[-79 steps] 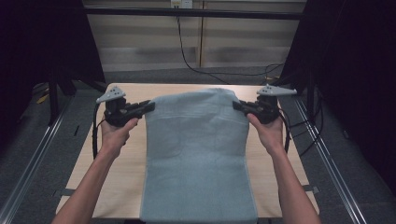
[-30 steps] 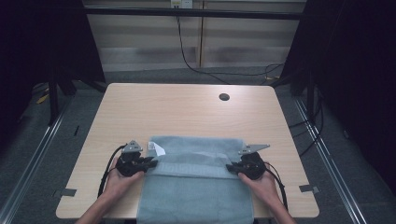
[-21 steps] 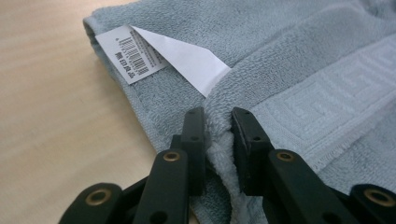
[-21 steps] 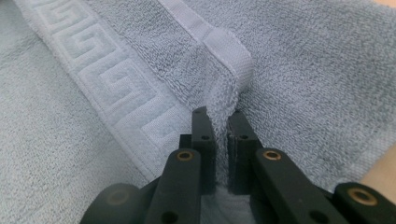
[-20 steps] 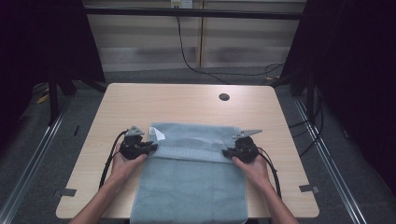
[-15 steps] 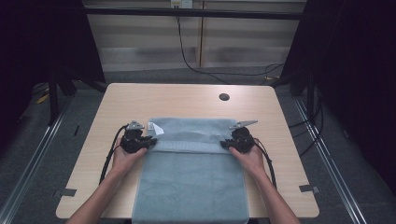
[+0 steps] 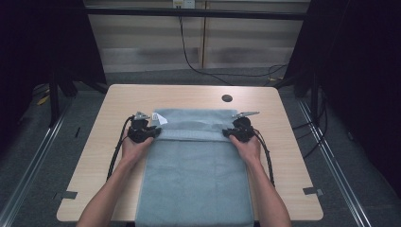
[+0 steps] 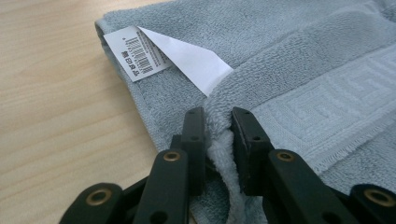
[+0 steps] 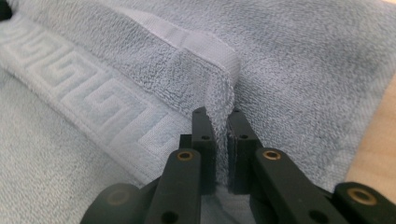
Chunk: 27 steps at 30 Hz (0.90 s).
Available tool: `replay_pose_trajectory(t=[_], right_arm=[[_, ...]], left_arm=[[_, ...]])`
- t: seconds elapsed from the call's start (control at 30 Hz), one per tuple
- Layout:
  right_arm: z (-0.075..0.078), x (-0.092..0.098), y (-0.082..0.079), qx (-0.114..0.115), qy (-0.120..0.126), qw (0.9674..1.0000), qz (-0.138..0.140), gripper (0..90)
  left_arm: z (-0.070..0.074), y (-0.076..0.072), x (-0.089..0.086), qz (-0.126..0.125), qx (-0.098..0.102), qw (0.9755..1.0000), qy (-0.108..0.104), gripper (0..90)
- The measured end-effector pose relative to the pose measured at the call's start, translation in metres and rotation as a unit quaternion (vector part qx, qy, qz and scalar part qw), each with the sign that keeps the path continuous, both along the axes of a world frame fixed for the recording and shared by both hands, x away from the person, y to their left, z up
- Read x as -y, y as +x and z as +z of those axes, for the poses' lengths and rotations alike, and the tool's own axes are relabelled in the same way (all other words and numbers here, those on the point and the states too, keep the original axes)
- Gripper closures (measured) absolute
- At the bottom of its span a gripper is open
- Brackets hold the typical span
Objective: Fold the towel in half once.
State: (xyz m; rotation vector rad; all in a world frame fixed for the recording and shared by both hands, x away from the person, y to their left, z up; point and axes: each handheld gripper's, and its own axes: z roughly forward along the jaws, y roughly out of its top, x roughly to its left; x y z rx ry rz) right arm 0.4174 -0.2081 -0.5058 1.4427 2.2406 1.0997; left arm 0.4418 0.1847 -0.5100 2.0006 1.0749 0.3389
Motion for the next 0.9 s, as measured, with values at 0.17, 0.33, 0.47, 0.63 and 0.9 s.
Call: replay_pose_trajectory(t=[0.17, 0.33, 0.47, 0.63, 0.9], right_arm=[[0.000, -0.005, 0.010, 0.009, -0.017, 0.9997, -0.017, 84.1], [0.002, -0.006, 0.022, 0.004, -0.027, 0.9992, -0.029, 84.0], [0.002, -0.005, 0.025, 0.001, -0.016, 0.9993, -0.034, 84.1], [0.010, 0.000, 0.019, 0.012, 0.002, 0.9998, -0.016, 84.2], [0.056, 0.011, 0.004, 0.076, 0.036, 0.9965, 0.001, 83.7]], left_arm=[[0.001, 0.007, 0.001, 0.010, -0.004, 0.9999, 0.000, 76.2], [0.002, 0.022, 0.002, 0.030, -0.034, 0.9988, -0.020, 76.4], [0.002, 0.025, 0.000, 0.037, -0.040, 0.9980, -0.034, 76.7], [0.008, 0.021, -0.002, 0.039, -0.043, 0.9973, -0.044, 78.3], [0.057, 0.000, -0.011, 0.002, 0.009, 0.9963, -0.085, 78.4]])
